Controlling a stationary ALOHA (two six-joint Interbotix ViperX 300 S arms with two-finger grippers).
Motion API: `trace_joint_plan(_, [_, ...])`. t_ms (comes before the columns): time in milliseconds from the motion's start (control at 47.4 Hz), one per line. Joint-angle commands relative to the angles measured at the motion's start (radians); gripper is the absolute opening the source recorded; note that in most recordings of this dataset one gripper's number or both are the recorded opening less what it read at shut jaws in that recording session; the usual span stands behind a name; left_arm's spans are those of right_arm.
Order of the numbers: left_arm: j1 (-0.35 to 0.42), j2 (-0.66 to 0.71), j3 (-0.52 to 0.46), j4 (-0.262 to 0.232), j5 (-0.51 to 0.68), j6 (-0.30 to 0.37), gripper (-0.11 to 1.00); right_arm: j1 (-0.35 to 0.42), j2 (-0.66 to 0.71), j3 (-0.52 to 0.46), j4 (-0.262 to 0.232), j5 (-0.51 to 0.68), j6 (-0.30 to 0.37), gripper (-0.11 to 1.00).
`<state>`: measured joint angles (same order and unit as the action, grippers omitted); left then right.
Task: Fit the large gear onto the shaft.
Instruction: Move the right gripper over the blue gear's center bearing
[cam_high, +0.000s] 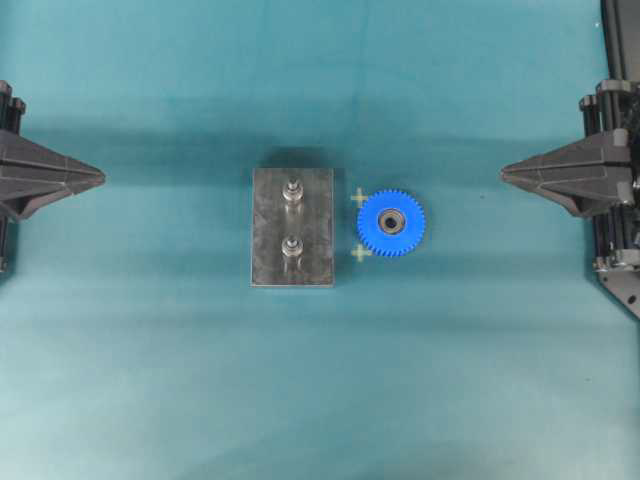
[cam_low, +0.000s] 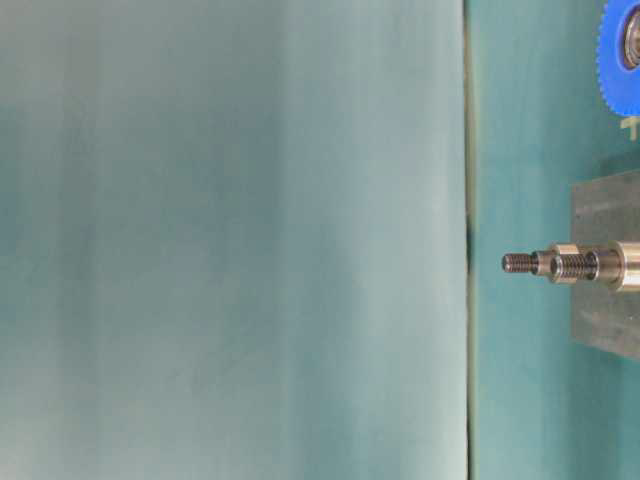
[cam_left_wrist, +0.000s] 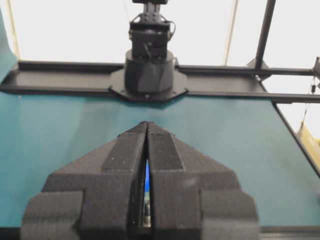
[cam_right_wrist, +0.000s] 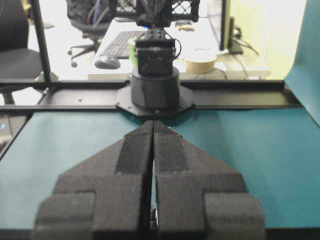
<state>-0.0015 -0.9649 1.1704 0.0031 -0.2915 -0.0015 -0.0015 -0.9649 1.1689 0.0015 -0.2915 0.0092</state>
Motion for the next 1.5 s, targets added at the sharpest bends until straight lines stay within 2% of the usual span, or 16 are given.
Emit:
trace_joint_plan(0, [-0.003, 0.025, -0.023, 0.008, -0.002, -0.023, 0.00, -0.006, 0.005, 0.008, 0.021, -0.006, 0.009, 0.01])
trace_joint_plan(105, [0.014, 0.046, -0.035, 0.008, 0.011, -0.023, 0.00, -0.023, -0.020, 0.037, 0.141, 0.023, 0.060, 0.01])
trace_joint_plan(169, [0.026, 0.063, -0.049, 0.008, 0.023, -0.021, 0.00, -0.034, -0.035, 0.049, 0.169, 0.072, 0.095, 0.01])
trace_joint_plan(295, [0.038, 0.110, -0.084, 0.008, 0.106, -0.023, 0.00, -0.077, -0.041, 0.034, 0.167, 0.242, 0.132, 0.01])
trace_joint_plan(401, [0.038, 0.152, -0.091, 0.008, 0.140, -0.025, 0.00, -0.138, -0.014, -0.017, 0.164, 0.445, 0.133, 0.01])
trace_joint_plan(527, [0.038, 0.190, -0.097, 0.008, 0.160, -0.023, 0.00, -0.193, 0.057, -0.089, 0.155, 0.649, 0.130, 0.01])
trace_joint_plan(633, [0.038, 0.206, -0.115, 0.009, 0.224, -0.020, 0.00, -0.206, 0.141, -0.147, 0.150, 0.765, 0.124, 0.01])
trace_joint_plan(928, [0.038, 0.238, -0.184, 0.012, 0.420, -0.020, 0.00, -0.218, 0.387, -0.239, 0.147, 0.781, 0.120, 0.01])
trace_joint_plan(1139, [0.038, 0.313, -0.250, 0.014, 0.439, -0.018, 0.00, -0.247, 0.534, -0.313, 0.132, 0.808, 0.072, 0.02])
trace_joint_plan(1203, [0.038, 0.341, -0.253, 0.014, 0.439, -0.018, 0.00, -0.247, 0.581, -0.339, 0.132, 0.824, 0.044, 0.07])
trace_joint_plan(1287, [0.038, 0.370, -0.258, 0.014, 0.436, -0.026, 0.00, -0.247, 0.650, -0.383, 0.132, 0.856, -0.003, 0.23])
trace_joint_plan(1477, [0.038, 0.393, -0.272, 0.014, 0.400, -0.026, 0.00, -0.247, 0.782, -0.462, 0.133, 0.874, -0.086, 0.78])
